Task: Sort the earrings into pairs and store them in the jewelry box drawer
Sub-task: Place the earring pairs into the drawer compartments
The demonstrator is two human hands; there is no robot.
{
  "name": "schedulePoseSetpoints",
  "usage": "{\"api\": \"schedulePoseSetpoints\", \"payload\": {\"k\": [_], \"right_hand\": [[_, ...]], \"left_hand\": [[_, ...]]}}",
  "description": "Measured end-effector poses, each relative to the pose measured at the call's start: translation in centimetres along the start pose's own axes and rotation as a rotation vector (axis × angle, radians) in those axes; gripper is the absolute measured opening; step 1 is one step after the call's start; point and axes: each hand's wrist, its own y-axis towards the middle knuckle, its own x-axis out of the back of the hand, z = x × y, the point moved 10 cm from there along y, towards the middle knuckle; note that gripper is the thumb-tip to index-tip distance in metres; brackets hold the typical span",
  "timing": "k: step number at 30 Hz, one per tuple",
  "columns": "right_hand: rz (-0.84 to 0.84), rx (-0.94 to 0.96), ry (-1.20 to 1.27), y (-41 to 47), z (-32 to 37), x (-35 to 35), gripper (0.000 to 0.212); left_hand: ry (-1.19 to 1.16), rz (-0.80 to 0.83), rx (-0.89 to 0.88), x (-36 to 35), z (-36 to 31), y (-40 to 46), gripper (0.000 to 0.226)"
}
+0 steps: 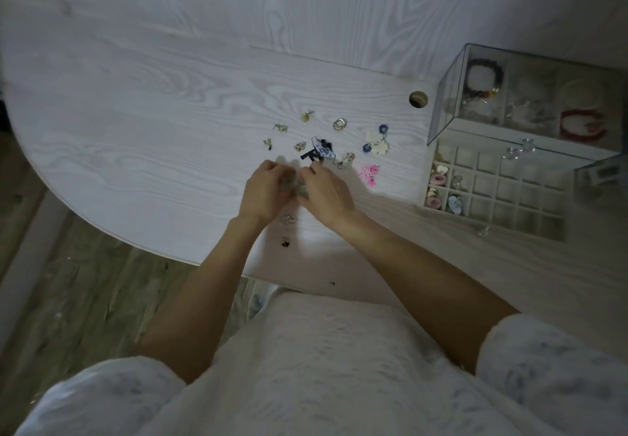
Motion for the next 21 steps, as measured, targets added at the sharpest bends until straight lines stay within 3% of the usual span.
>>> {"api": "schedulePoseSetpoints", "payload": {"k": [11, 21], "right_hand": [[-0.093, -0.031, 0.093, -6.0, -6.5, 2.0, 0.023], [-0.252, -0.169, 0.395, -13.6, -13.0, 5.2, 0.009]], "left_hand": [[0.018, -0.021, -0.058, -1.3, -2.3, -0.7, 0.021], [0.023, 0.039, -0.104, -4.5, -7.0, -1.9, 0.022]]}}
